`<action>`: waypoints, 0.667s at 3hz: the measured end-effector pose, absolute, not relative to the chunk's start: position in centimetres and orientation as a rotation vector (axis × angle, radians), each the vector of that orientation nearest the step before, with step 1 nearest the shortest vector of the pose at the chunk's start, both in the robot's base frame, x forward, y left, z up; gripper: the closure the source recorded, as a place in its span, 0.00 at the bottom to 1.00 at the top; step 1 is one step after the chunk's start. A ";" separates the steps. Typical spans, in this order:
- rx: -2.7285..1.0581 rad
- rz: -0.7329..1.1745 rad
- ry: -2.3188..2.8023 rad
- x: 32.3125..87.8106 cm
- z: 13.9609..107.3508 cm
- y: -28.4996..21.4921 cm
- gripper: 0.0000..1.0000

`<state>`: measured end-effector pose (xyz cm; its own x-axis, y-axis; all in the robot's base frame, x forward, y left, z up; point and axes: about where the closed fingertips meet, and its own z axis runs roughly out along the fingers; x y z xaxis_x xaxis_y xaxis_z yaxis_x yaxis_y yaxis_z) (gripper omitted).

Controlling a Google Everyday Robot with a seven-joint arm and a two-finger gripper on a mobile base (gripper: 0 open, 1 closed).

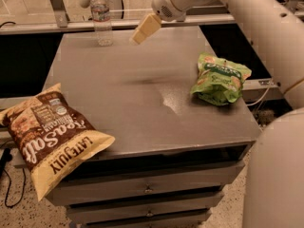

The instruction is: Knock water bottle over

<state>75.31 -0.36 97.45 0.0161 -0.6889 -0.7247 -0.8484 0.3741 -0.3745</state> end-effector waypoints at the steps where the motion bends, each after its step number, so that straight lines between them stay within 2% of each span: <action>1: -1.141 0.318 1.702 80.9 96.5 3.4 0.00; 2: -0.961 0.390 1.715 84.9 95.8 6.5 0.00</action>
Offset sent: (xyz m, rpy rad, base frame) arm 0.1493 0.1033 -0.0208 0.5325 0.0556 -0.3249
